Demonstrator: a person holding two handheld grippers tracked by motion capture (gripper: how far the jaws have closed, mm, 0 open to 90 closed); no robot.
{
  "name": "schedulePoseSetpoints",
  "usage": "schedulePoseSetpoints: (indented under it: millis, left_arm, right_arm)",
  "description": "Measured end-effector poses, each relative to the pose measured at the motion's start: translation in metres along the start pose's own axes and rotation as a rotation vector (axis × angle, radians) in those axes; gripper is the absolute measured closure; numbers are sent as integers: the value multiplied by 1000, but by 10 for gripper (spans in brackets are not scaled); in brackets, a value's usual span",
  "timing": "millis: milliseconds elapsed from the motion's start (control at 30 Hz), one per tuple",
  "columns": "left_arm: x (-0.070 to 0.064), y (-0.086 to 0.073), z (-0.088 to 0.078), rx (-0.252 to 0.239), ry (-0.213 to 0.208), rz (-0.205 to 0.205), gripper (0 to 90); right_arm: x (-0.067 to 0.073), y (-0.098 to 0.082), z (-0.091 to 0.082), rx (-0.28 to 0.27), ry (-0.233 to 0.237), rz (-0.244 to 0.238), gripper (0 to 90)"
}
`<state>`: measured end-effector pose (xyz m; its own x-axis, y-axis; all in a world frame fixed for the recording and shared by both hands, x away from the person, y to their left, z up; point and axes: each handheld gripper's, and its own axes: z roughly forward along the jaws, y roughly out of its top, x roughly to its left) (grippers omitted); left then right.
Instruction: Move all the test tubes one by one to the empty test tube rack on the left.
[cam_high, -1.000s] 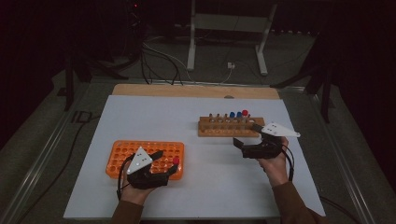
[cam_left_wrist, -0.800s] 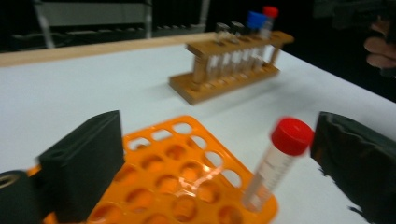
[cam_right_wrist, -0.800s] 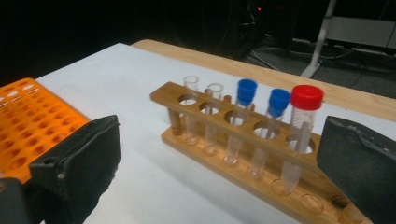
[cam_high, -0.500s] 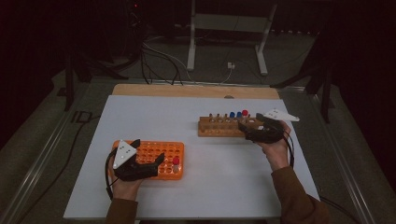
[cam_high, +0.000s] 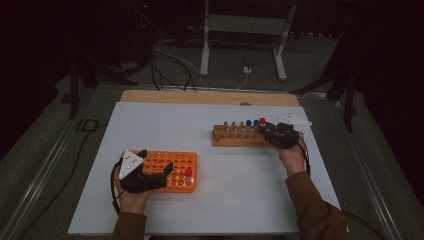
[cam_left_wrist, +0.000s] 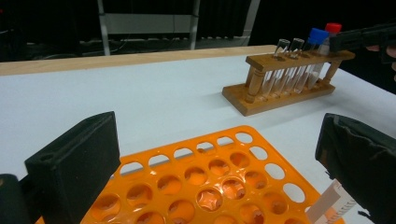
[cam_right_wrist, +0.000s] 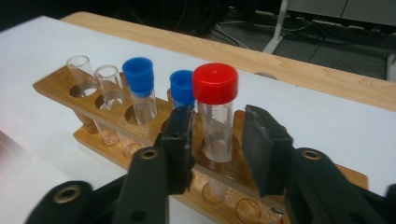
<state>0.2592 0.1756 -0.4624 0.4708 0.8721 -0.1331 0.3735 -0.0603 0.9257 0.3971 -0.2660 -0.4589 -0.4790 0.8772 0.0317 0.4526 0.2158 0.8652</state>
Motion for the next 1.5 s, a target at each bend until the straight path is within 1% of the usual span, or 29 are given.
schedulePoseSetpoints:
  millis: [33, 67, 167, 267, 400, 433, 467, 533, 633, 900, 967, 1067, 1133, 1200, 1300, 1333, 1500]
  left_arm:
    - [0, 0, 0, 1, 1, 0, 6]
    - [0, 0, 0, 1, 4, -1, 6]
    - [0, -1, 0, 1, 4, -3, 5]
    - [0, -1, 1, 3, 1, -3, 6]
    - [-1, -1, 1, 5, -1, -3, 6]
    - [-1, -1, 1, 5, -1, -3, 5]
    - [-1, -1, 1, 6, 0, -3, 6]
    - [-1, -1, 1, 6, 0, -4, 5]
    - [-1, -2, 1, 8, 0, -2, 5]
    - [-2, -2, 2, 9, 2, 7, 5]
    - [-2, -2, 1, 8, 3, 6, 5]
    - [-2, -2, 1, 7, 5, 3, 5]
    - [-2, -2, 1, 7, 5, 1, 5]
    - [-1, -2, 1, 7, 5, 2, 6]
    - [-1, -2, 1, 5, 7, -1, 5]
    - [-1, -1, 1, 5, 7, -1, 5]
    - [0, 0, 2, 3, 6, 1, 6]
  right_arm:
    - [0, -1, 3, 7, -5, 4, 683]
    - [0, -1, 3, 7, -5, 4, 683]
    - [-3, -3, 6, 5, -25, 14, 724]
    - [-4, -2, 7, 5, -28, 13, 722]
    - [-5, -2, 9, 0, -25, 24, 698]
    - [-5, -2, 10, -2, -26, 25, 704]
    - [-4, -2, 10, -2, -26, 24, 730]
    - [-3, -2, 9, -4, -24, 14, 745]
    - [-3, -2, 8, -8, -27, 12, 747]
    - [-1, 3, -1, -42, -29, 8, 748]
    - [0, 6, -6, -55, -35, -6, 749]
    - [1, 8, -9, -68, -35, -13, 749]
    - [3, 13, -14, -76, -34, -19, 749]
    - [4, 20, -21, -103, -34, -30, 749]
    - [5, 26, -26, -110, -32, -35, 749]
    - [6, 30, -30, -119, -27, -36, 749]
    - [8, 36, -39, -138, -12, -38, 749]
